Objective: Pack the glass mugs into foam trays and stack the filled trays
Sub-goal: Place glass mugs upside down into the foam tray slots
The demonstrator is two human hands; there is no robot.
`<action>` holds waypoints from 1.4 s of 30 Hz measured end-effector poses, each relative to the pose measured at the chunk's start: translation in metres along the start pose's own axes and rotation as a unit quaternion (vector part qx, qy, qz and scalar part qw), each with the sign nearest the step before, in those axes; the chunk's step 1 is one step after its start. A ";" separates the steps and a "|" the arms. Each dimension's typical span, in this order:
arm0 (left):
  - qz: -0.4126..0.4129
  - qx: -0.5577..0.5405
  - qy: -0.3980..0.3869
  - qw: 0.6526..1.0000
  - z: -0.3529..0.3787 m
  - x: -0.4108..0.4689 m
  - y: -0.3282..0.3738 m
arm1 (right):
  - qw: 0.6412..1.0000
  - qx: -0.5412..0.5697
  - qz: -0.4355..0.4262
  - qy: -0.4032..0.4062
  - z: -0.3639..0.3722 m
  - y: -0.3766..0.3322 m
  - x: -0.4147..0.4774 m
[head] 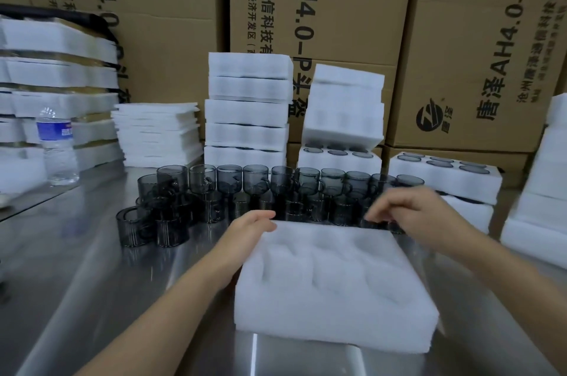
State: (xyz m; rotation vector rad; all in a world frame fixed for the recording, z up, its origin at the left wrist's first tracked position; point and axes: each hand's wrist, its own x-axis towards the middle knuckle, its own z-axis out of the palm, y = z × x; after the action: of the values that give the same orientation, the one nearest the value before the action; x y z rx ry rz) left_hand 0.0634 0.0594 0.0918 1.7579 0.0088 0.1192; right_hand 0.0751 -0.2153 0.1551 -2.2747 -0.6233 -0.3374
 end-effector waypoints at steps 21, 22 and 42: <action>-0.007 -0.006 -0.029 1.000 -0.002 0.014 -0.020 | 0.994 -0.067 0.036 -0.082 0.117 -0.010 0.087; -0.007 -0.014 -0.022 1.000 -0.002 0.015 -0.021 | 0.994 -0.071 0.024 -0.074 0.117 -0.012 0.086; 0.030 -0.209 0.095 0.973 0.005 0.014 -0.010 | 0.980 0.151 -0.124 -0.044 0.113 -0.035 0.064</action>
State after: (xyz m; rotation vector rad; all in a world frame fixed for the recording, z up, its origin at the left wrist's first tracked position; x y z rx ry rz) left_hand 0.0786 0.0572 0.0822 1.3215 0.0654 0.3121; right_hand 0.1174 -0.0914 0.1241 -1.9335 -0.9410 -0.2434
